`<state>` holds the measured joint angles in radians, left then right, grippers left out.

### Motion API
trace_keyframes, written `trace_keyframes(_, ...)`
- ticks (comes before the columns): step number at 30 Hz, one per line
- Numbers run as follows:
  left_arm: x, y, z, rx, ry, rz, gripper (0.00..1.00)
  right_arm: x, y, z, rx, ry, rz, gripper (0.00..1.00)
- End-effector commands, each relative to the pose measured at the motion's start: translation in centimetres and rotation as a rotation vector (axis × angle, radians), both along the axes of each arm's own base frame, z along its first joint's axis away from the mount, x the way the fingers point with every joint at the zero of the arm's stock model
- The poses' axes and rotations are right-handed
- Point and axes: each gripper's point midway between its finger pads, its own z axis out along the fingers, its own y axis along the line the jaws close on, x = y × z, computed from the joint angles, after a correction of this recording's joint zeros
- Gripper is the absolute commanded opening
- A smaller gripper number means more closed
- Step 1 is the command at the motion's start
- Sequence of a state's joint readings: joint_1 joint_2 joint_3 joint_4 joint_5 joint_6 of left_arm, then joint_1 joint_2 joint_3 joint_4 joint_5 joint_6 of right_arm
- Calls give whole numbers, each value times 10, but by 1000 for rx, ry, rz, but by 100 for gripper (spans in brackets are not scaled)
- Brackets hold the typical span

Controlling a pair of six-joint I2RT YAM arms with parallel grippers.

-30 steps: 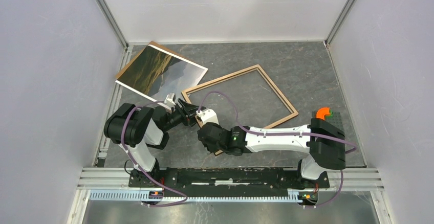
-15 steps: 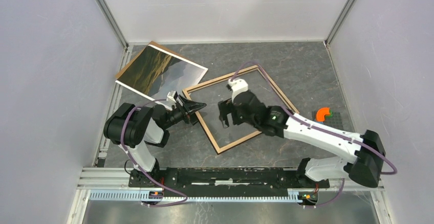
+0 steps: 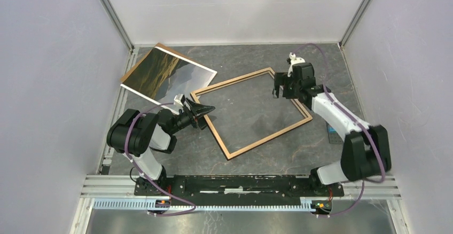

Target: Put the photo into the frame

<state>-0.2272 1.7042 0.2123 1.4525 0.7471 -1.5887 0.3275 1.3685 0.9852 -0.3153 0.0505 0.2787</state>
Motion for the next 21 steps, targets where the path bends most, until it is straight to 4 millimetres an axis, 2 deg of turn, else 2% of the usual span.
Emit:
trace_keyframes(1, 0, -4, 32, -56, -115, -36, 76, 38, -24, -26, 48, 52, 14, 91)
trace_keyframes(4, 1, -5, 30, -54, -106, -41, 76, 52, -44, -48, 76, 90, -24, 87)
trace_keyframes(8, 0, -5, 26, -48, -96, -43, 76, 58, -61, -60, 57, 101, -47, 83)
trace_keyframes(21, -1, -5, 24, -47, -92, -42, 74, 48, -65, -80, 77, 136, -50, 77)
